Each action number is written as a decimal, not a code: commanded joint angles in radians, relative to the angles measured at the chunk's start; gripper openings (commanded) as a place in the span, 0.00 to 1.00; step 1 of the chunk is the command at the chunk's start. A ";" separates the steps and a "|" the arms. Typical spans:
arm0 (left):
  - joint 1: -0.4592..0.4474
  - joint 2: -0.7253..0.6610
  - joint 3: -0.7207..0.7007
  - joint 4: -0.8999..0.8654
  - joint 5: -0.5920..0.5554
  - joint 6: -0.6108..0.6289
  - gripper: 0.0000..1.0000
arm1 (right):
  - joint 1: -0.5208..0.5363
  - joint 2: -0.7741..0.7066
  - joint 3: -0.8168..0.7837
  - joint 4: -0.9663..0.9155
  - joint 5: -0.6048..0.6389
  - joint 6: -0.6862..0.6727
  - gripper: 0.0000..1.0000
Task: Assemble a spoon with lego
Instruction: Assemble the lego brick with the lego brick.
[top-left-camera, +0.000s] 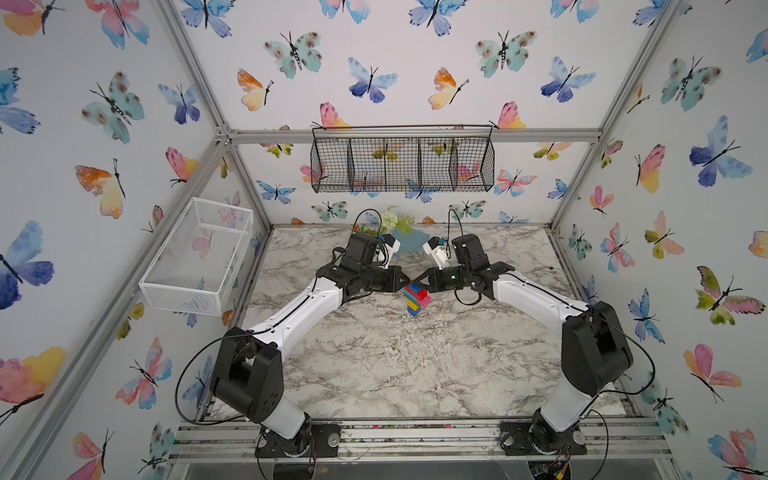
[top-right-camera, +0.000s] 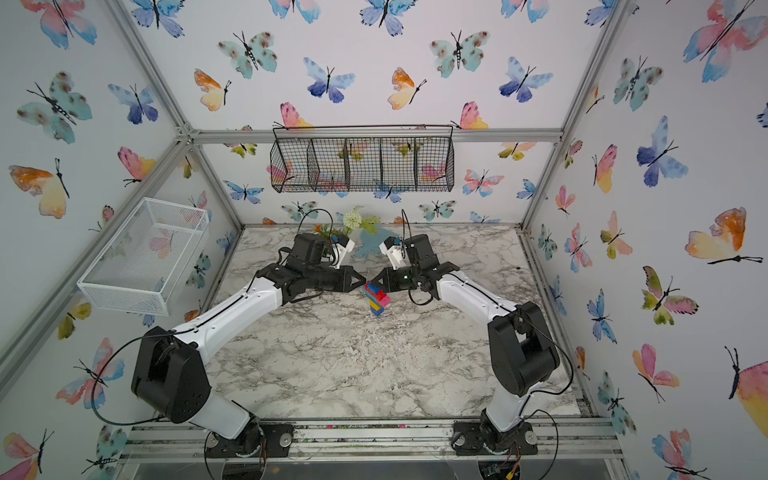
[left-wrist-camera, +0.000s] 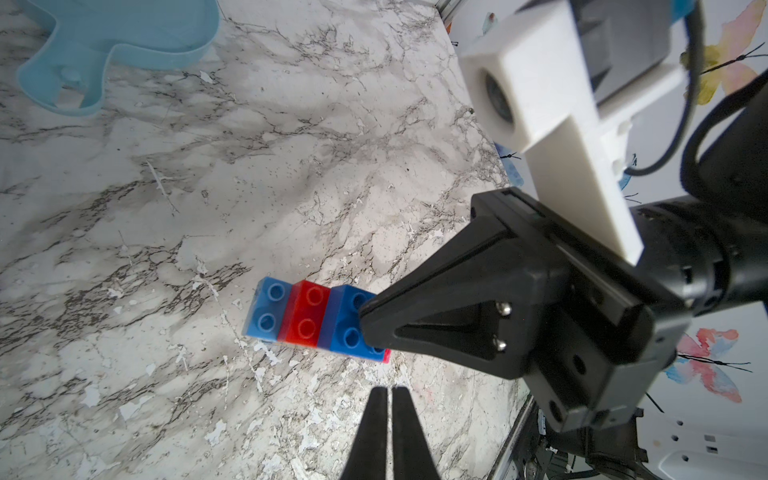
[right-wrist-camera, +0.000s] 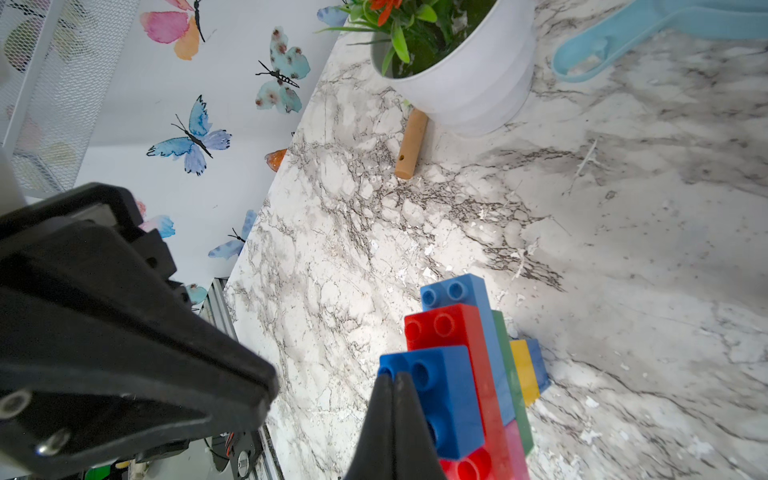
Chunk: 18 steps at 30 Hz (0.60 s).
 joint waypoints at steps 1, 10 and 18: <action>-0.006 0.010 -0.007 0.009 0.020 0.019 0.09 | -0.003 0.013 -0.046 -0.056 0.017 0.000 0.02; -0.008 0.016 -0.009 0.008 0.021 0.021 0.09 | -0.003 0.006 -0.097 -0.061 0.023 0.003 0.02; -0.009 0.011 -0.023 0.009 0.014 0.019 0.09 | -0.003 -0.003 -0.080 -0.061 0.023 0.015 0.02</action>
